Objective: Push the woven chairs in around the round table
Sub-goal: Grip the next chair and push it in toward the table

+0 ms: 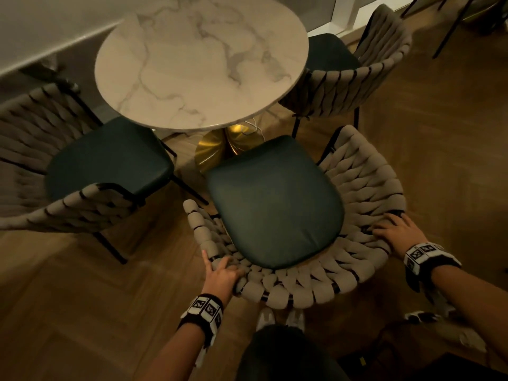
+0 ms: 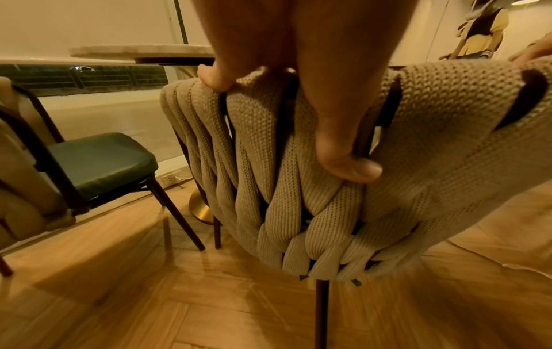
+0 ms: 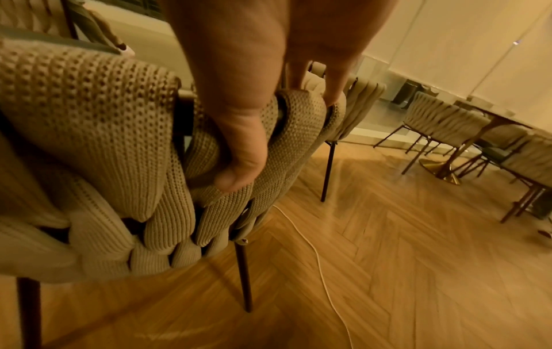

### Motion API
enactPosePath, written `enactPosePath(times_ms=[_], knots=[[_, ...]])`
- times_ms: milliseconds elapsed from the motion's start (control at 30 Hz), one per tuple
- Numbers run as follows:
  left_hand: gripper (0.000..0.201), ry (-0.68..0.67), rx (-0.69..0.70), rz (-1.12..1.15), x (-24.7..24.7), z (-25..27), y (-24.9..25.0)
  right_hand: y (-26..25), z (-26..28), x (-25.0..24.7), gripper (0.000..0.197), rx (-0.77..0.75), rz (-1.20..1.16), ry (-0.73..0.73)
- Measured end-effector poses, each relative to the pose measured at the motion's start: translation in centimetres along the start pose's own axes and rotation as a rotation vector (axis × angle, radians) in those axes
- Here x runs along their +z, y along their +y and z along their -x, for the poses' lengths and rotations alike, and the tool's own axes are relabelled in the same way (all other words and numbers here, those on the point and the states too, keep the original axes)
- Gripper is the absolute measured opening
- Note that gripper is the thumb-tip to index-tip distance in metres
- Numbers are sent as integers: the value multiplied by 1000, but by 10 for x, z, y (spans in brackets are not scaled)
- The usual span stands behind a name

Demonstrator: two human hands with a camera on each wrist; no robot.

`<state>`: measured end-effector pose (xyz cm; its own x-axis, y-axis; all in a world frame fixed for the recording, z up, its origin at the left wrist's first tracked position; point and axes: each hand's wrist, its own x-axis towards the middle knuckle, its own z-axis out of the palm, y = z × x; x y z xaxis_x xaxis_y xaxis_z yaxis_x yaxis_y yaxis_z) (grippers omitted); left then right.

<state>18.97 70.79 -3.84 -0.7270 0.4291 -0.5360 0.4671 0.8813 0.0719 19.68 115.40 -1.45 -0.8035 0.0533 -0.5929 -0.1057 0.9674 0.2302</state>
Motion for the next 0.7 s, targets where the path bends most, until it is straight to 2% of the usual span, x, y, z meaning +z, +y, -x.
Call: enactPosePath(times_ms=[200,300,400,500,533,567,633,700], knots=[[45,-19,-39,-48,-16,-7,-29,-19,-18,-18,45,-14,-49,-6],[54,-73,-41,-75,-22,-8,-34,-28,-20,-23,47,51,-72,9],[73,-99,47,-78,-28,-9,-31,-33,-22,-29,52,102,-86,28],[103,-206,166,53,-41,-15,-20,-36,-23,-35,52,32,-137,43],[106,-225,188,104,-46,-18,-15,-36,-23,-38,51,3,-153,57],[102,-209,198,143,-53,-24,-9,-36,-24,-40,50,-24,-167,75],[81,-127,196,175,-65,-39,6,-33,-24,-42,50,-67,-194,105],[78,-65,217,179,-79,-57,25,-25,-24,-44,52,-85,-236,135]])
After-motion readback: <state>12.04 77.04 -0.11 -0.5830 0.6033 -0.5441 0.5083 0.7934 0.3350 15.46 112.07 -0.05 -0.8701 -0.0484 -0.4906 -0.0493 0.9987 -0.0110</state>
